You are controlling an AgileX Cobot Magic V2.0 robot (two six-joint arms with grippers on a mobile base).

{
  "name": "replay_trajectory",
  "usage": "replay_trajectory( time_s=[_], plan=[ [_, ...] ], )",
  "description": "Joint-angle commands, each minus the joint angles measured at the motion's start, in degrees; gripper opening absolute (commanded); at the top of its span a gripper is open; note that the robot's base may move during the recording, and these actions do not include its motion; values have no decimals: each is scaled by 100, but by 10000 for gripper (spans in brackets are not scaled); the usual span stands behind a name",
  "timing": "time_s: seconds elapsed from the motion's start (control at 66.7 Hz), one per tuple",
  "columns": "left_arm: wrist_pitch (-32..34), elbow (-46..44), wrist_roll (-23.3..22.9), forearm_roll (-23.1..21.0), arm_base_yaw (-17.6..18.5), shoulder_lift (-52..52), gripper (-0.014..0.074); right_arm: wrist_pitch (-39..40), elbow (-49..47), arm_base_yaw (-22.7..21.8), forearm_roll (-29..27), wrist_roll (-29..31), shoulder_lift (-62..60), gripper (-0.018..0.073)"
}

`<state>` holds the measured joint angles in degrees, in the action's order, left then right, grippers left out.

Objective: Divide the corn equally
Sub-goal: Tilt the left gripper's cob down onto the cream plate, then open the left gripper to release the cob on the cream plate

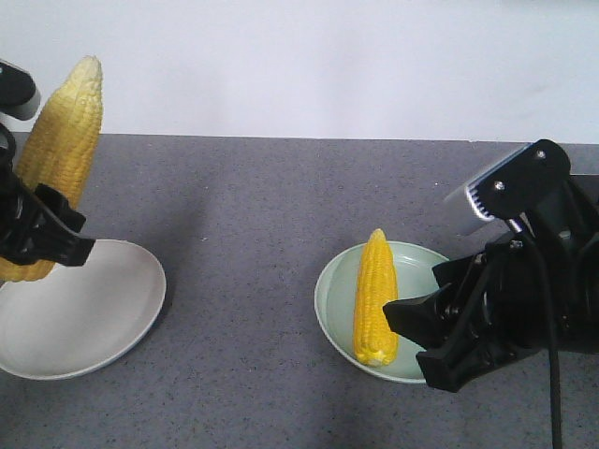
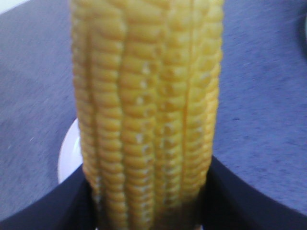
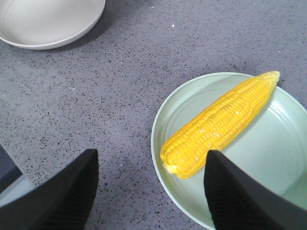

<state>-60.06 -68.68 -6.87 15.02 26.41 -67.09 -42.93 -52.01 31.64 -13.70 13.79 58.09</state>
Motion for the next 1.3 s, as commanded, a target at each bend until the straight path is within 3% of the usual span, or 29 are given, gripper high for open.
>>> replay_trajectory(
  time_s=[0.0, 0.195, 0.315, 1.289],
  plan=[
    [-123, -358, -86, 67, -343, -246, 317, 293, -138, 14, -57, 59, -92, 454],
    [-676, -544, 163, -265, -1011, -926, 317, 293, -138, 14, -57, 59, -92, 454],
    [-665, -544, 307, -478, -1212, -1240, 317, 293, -138, 14, -57, 59, -92, 454],
    [-561, -544, 174, -540, -1232, -3016, 336, 293, -138, 14, -57, 59, -92, 454]
  ],
)
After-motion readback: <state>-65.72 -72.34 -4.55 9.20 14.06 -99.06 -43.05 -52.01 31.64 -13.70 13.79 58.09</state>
